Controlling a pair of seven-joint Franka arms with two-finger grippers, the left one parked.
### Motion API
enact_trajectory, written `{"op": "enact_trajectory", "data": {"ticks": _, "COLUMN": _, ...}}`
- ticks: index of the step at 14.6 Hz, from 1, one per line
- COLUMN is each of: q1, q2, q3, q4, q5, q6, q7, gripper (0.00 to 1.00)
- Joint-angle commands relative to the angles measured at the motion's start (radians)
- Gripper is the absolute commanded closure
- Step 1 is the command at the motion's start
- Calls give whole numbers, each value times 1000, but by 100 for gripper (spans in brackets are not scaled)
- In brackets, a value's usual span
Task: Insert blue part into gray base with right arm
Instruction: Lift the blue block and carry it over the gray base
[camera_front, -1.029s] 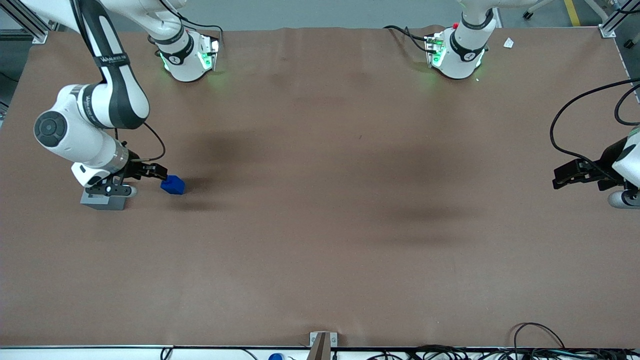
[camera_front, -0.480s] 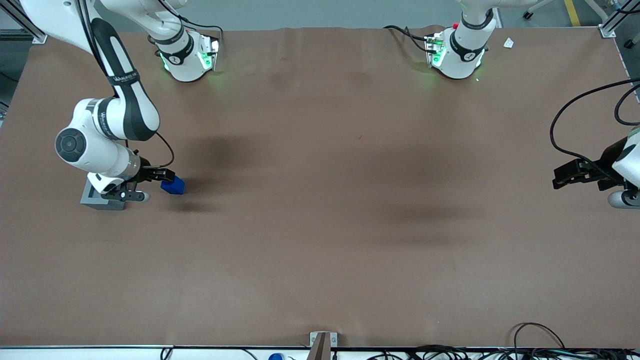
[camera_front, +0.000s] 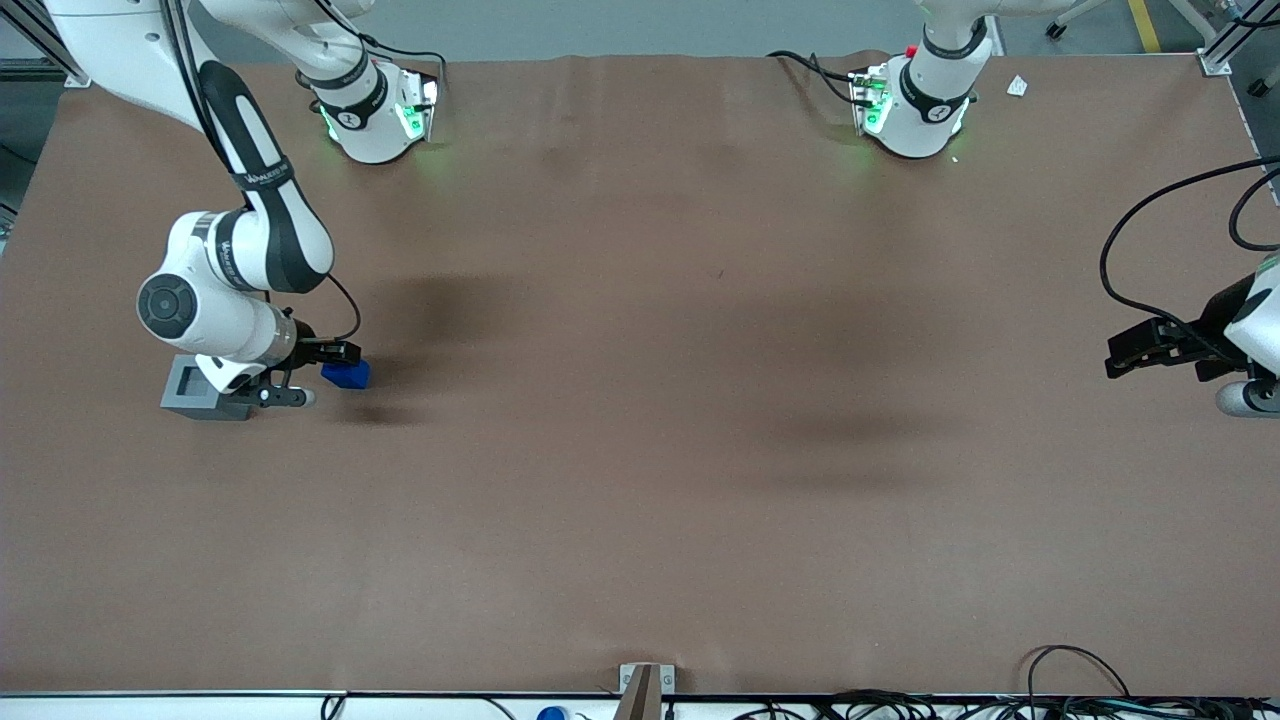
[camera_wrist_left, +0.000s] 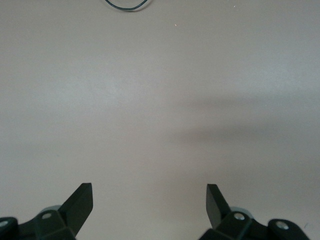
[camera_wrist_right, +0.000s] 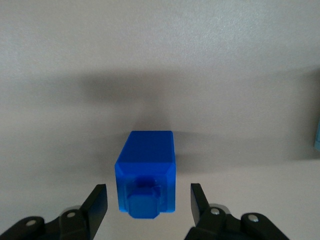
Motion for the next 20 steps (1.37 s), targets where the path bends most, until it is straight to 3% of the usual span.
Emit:
{"op": "enact_trajectory", "data": {"ticks": 1, "q1": 4, "q2": 6, "q3": 3, "q4": -8, "q5": 18, "q6": 21, "q7": 9, "gripper": 29}}
{"op": "enact_trajectory", "data": {"ticks": 2, "q1": 6, "q2": 12, "q3": 3, "q4": -8, "q5": 18, "q6": 22, "q7": 10, "gripper": 34}}
{"op": "enact_trajectory", "data": {"ticks": 5, "q1": 3, "q2": 11, "q3": 1, "q4": -3, "q5": 18, "q6": 16, "q7": 9, "gripper": 68}}
{"op": "enact_trajectory", "data": {"ticks": 7, "q1": -2, "q2": 8, "q3": 1, "q4": 4, "q5": 18, "q6": 8, "q7": 10, "gripper": 81}}
{"op": "enact_trajectory", "data": {"ticks": 15, "q1": -83, "q2": -6, "q3": -5, "q4": 250, "q5": 9, "q6": -359, "q7": -48, "gripper": 84}}
{"op": "enact_trajectory", "data": {"ticks": 20, "q1": -175, "q2": -4, "q3": -5, "q4": 337, "q5": 1, "q6": -459, "q7": -137, "gripper": 84}}
